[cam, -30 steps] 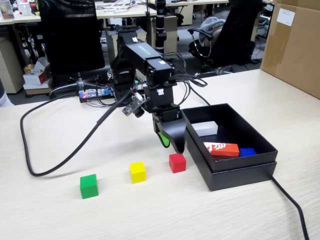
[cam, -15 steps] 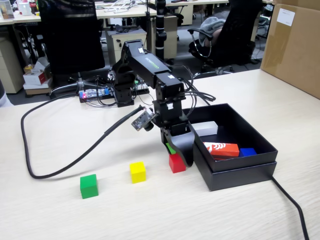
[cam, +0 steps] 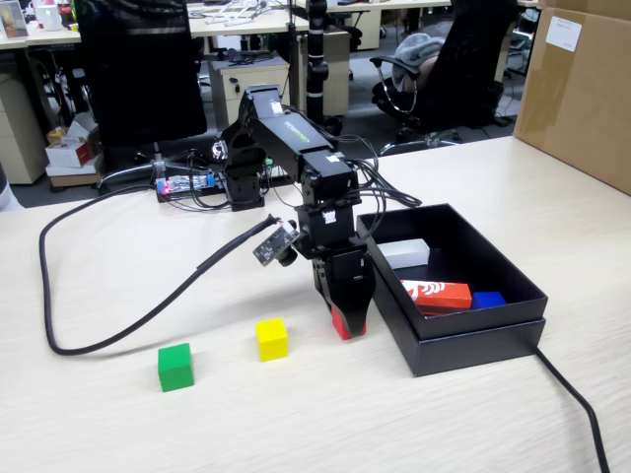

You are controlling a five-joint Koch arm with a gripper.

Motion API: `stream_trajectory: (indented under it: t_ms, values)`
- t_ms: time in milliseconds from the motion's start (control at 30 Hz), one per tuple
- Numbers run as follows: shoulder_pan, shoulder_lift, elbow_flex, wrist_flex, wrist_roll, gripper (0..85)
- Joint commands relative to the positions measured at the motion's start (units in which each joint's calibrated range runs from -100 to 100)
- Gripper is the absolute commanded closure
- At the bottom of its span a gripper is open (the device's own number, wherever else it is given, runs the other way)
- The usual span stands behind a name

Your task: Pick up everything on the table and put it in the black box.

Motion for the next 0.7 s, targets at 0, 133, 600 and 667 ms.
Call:
stream_trajectory:
  t_ms: [0, 133, 600, 667]
  values:
    - [-0.24, -0.43, 4.31, -2.25, -0.15, 78.3]
    - [-0.49, -0.43, 5.04, -2.16, -0.15, 78.9]
    - [0.10, -24.18, 1.86, -10.72, -0.15, 78.9]
    - [1.03, -32.10, -1.31, -10.72, -0.10, 78.7]
